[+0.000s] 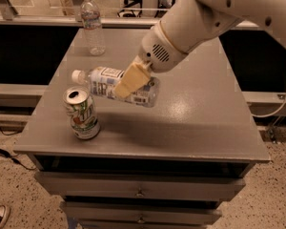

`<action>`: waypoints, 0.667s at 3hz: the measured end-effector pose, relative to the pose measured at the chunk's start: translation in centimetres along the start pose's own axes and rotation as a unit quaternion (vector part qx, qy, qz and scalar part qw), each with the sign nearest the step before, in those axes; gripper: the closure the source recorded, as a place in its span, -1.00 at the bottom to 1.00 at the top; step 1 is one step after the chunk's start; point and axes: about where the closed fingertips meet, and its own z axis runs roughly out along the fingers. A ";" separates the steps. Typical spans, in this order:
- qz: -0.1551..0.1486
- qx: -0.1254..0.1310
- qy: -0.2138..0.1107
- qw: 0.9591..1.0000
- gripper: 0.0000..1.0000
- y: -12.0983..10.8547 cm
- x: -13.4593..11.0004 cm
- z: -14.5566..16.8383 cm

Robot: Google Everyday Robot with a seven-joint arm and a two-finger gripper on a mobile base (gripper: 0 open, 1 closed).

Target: Move blue plastic bottle near 7up can

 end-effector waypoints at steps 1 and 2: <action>0.013 0.006 0.000 1.000 1.00 0.6 0.3 1.4; 0.021 0.006 -0.002 1.000 0.65 1.3 0.6 2.5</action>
Offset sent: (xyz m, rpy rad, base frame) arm -0.0153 0.0217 -0.0346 0.0118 0.0330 -0.0596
